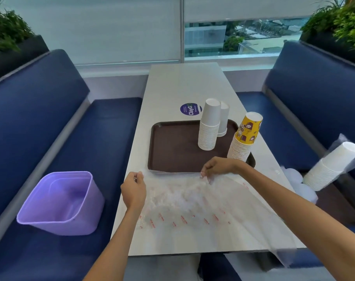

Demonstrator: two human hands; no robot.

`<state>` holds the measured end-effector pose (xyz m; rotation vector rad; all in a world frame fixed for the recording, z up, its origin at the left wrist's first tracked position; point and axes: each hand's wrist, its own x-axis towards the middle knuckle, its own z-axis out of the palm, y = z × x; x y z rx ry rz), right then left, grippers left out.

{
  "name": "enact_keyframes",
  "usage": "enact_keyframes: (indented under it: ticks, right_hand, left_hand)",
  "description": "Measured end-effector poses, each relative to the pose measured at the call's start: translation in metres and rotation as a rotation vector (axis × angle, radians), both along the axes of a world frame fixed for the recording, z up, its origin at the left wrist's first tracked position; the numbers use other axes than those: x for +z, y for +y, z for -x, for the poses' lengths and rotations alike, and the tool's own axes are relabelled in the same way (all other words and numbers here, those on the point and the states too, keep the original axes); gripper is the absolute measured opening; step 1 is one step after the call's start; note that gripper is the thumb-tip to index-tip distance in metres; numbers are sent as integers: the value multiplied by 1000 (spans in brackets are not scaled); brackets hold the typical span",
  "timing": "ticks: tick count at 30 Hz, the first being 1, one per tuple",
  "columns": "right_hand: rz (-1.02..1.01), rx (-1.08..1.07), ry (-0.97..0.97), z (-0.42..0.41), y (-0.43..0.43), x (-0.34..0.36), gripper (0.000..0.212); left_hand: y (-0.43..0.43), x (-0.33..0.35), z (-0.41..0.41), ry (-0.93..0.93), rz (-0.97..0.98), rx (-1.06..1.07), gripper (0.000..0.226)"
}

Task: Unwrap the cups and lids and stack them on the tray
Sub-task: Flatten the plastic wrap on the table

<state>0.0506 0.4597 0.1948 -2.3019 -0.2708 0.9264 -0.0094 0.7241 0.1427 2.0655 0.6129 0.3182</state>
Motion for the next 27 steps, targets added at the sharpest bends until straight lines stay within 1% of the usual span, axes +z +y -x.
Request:
enact_keyframes:
  ticks: [3,8,11,13,15,17,19,21,22,23,27]
  right_hand:
    - [102,57,6,-4,9,-18,20]
    - [150,130,-20,-6,26,-37,19]
    - [255,200,-66,-11,35,-45,27]
    - [292,221,-79,-17,40,-44,36]
    - [285,251,-108,-20,49,-33,45]
    - [199,302,-109,-18,63,-16,45]
    - [87,383,-36,-7,81,2,35]
    - [47,459,138,10,93,15,26]
    - [79,490,214,17,94,18,25]
    - [139,514,250,22,94,20,28]
    - [350,520,168,24,73,26,42]
  left_hand:
    - [4,-22,10,67,-39,5,20]
    - [16,-45,20,126,-116,10,19]
    - [21,-53,23,158,-122,32,18]
    - [21,-56,24,173,-138,47,17]
    - [21,-56,22,177,-160,61,16]
    - [22,-57,19,190,-194,63,15]
    - [23,-57,16,216,-230,60,15]
    - [23,-59,14,249,-270,58,17]
    - [22,-60,13,261,-283,57,18]
    - [22,-61,12,266,-290,57,19]
    - [24,-64,12,272,-303,46,19]
